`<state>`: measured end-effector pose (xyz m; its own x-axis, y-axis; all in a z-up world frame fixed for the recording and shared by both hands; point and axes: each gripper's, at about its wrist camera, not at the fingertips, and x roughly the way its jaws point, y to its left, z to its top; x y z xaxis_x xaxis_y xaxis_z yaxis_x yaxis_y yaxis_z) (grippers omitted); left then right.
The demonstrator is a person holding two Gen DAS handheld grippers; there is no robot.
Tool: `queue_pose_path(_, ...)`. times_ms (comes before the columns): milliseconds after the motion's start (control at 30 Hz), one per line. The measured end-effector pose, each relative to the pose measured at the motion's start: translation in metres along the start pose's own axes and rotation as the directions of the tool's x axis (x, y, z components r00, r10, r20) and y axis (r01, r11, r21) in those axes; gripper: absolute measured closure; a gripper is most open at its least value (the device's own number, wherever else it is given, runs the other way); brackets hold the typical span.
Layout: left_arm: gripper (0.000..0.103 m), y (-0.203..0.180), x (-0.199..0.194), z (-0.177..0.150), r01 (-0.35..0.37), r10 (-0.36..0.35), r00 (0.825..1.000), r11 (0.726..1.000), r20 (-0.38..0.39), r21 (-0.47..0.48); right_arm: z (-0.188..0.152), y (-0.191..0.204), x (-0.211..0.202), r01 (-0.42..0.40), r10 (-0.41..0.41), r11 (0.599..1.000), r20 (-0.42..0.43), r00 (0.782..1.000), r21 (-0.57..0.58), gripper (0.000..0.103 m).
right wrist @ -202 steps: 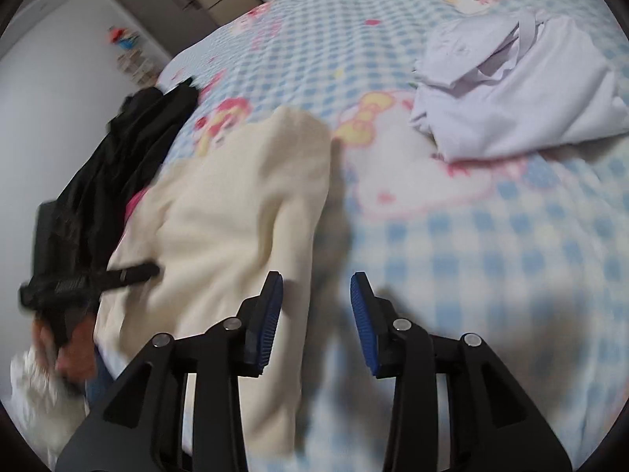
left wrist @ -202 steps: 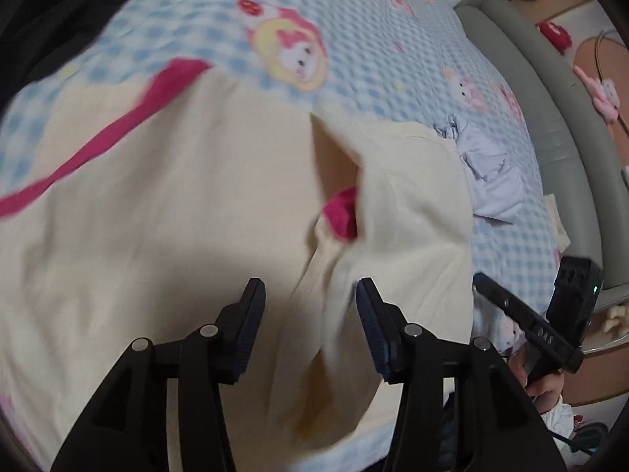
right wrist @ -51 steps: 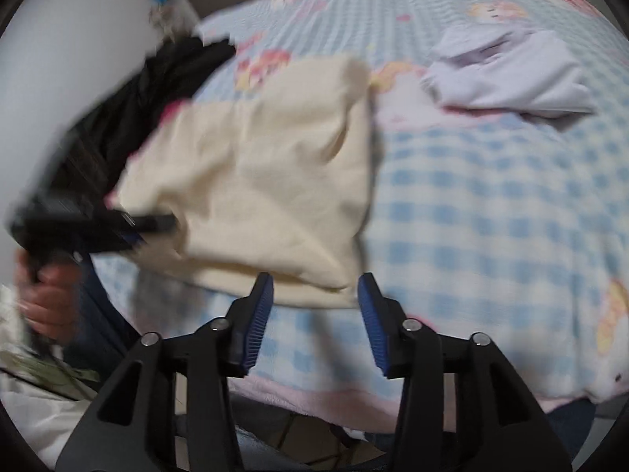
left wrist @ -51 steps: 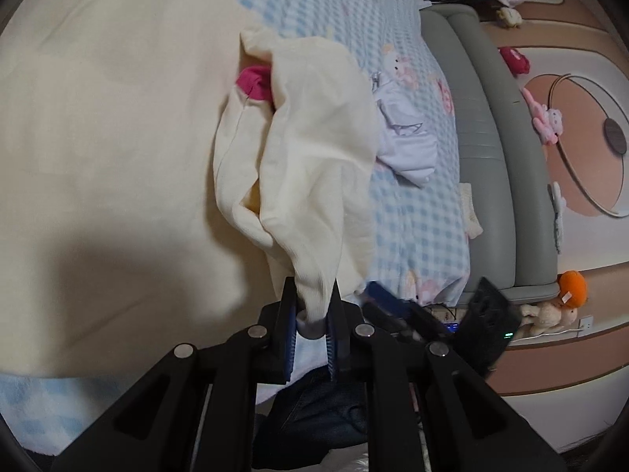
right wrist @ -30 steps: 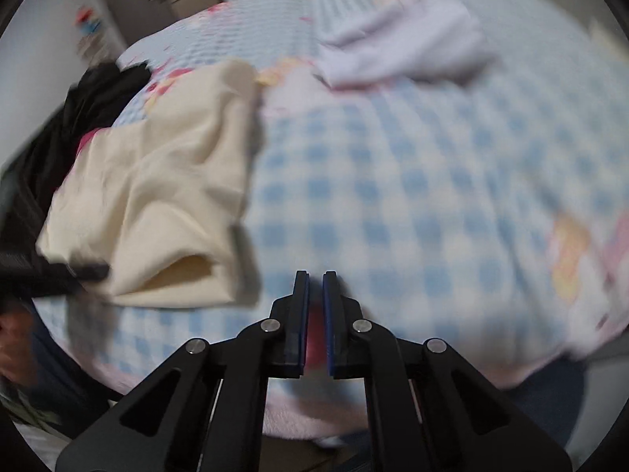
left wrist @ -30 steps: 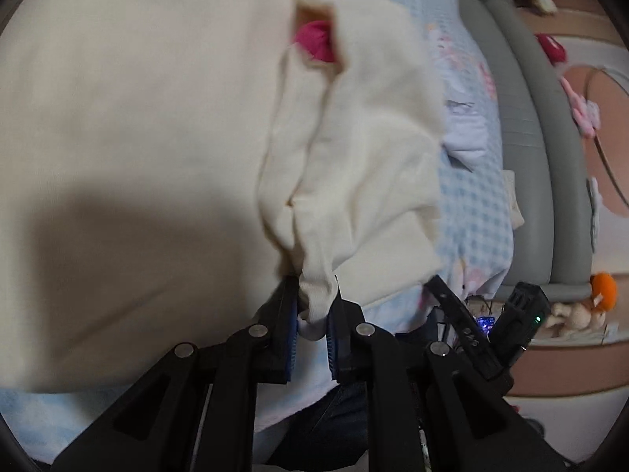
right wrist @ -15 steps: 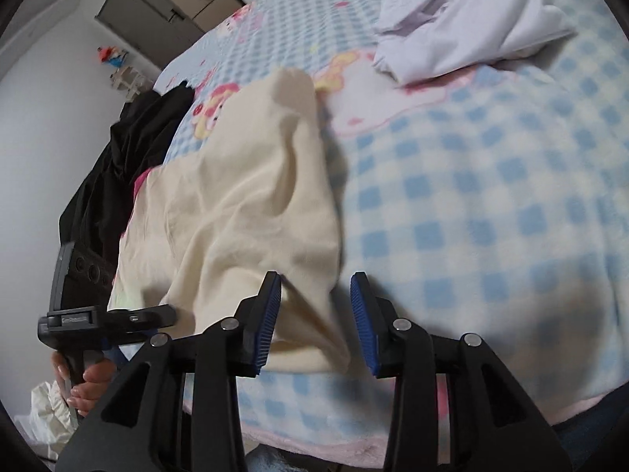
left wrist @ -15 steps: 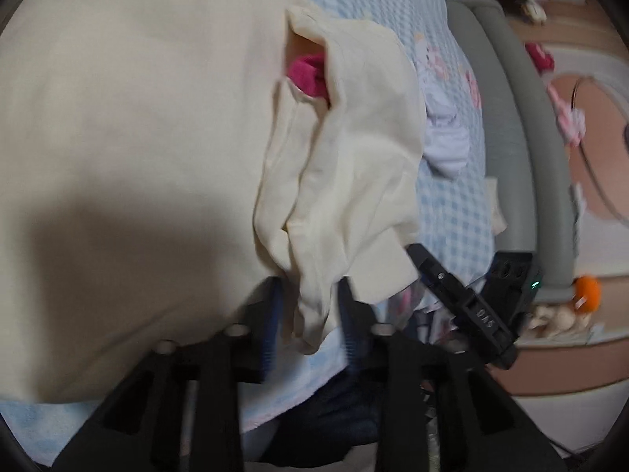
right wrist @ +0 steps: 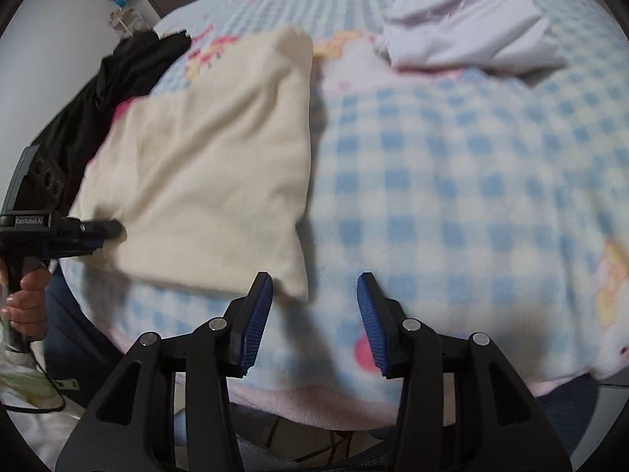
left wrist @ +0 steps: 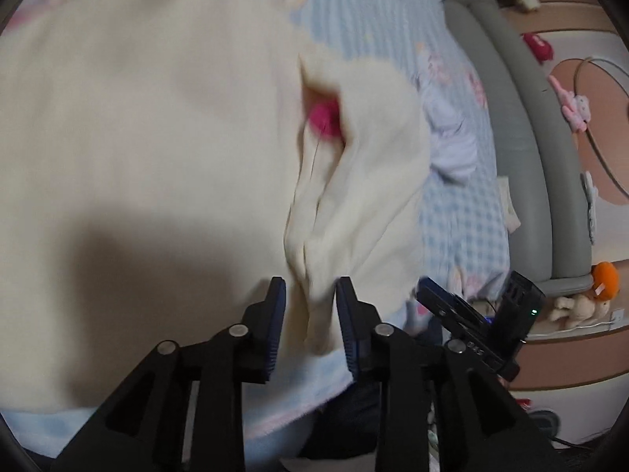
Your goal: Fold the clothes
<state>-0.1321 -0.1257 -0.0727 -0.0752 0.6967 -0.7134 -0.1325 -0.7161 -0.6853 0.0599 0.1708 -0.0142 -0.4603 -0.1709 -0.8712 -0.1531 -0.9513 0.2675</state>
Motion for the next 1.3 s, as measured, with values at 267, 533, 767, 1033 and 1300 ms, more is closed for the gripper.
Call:
queue_pose_path(267, 0.072, -0.039, 0.027, 0.035, -0.109, 0.106, 0.990, 0.994, 0.090, 0.024, 0.052, 0.026, 0.007, -0.100, 0.100, 0.995, 0.050, 0.994, -0.008, 0.056)
queue_pose_path(533, 0.080, -0.062, 0.038, 0.032, -0.164, 0.150, 0.979, 0.982, 0.139, 0.097, 0.047, 0.052, 0.037, -0.025, 0.025, 0.999, -0.010, 1.000, -0.035, 0.055)
queue_pose_path(767, 0.080, -0.065, 0.048, 0.031, -0.208, 0.194, 0.976, 0.965, 0.103, 0.160, 0.045, 0.051, 0.040, -0.017, 0.017, 1.000, -0.005, 1.000, -0.020, 0.051)
queue_pose_path(1033, 0.096, -0.078, 0.034, 0.030, -0.234, 0.210, 0.969, 0.950, 0.132, 0.206, 0.041, 0.065, 0.038, 0.013, -0.013, 1.000, 0.001, 1.000, 0.001, 0.047)
queue_pose_path(1300, 0.092, -0.047, 0.042, 0.053, -0.305, 0.300, 0.952, 0.942, 0.054, 0.139, 0.033, 0.060, 0.049, -0.005, 0.005, 1.000, -0.007, 1.000, -0.005, 0.046)
